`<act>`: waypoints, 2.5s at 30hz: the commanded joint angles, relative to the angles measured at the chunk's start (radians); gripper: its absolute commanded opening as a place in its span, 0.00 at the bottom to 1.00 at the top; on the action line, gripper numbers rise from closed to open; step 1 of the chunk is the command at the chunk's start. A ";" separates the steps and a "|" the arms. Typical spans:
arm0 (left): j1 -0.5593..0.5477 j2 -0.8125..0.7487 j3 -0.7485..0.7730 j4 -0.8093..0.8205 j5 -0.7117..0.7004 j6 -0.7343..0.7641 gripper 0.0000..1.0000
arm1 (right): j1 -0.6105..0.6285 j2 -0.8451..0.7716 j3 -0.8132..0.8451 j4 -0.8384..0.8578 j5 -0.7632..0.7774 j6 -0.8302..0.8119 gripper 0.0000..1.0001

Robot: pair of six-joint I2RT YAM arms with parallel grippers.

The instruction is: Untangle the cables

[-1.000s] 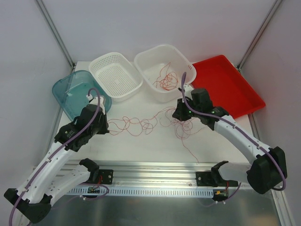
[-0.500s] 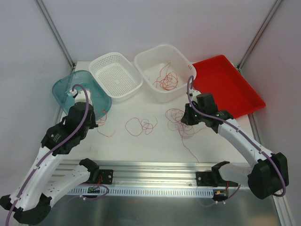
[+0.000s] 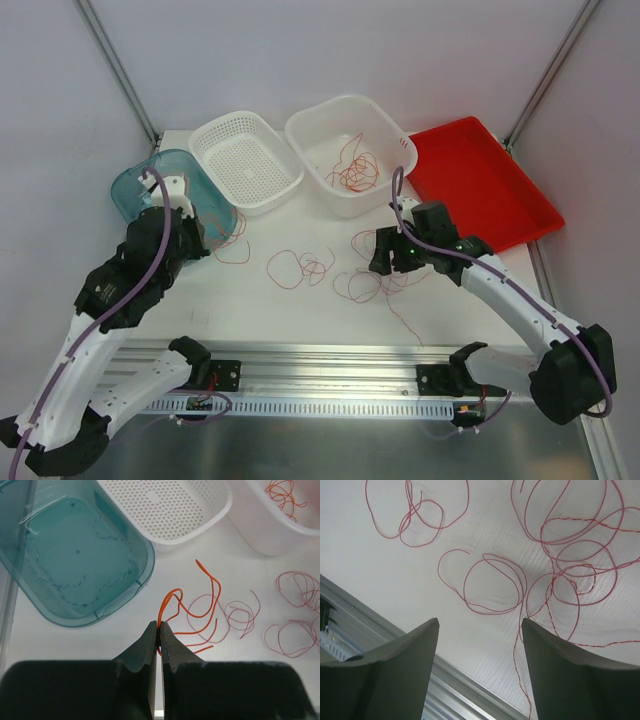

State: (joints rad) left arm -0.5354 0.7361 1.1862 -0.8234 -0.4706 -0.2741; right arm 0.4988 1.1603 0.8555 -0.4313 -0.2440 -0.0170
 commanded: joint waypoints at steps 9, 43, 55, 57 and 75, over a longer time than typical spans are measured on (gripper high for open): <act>0.003 0.350 0.249 0.392 0.248 0.038 0.02 | 0.009 -0.224 0.073 -0.159 0.143 0.011 0.90; 0.002 0.914 0.504 0.662 0.417 0.043 0.99 | 0.010 -0.438 0.045 -0.261 0.147 0.098 1.00; -0.035 0.493 -0.081 0.567 0.351 -0.091 0.99 | 0.018 -0.393 0.036 -0.225 0.170 0.124 1.00; -0.040 0.462 -0.131 0.543 0.378 -0.109 0.99 | 0.021 -0.383 0.031 -0.221 0.184 0.132 1.00; -0.241 0.745 -0.175 0.448 0.244 -0.152 0.99 | 0.034 -0.379 0.024 -0.254 0.215 0.123 1.00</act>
State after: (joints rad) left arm -0.7589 1.4086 0.9413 -0.3733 -0.1478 -0.4244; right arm 0.5274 0.7948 0.8856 -0.6853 -0.0551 0.1047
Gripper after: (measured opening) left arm 0.992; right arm 0.994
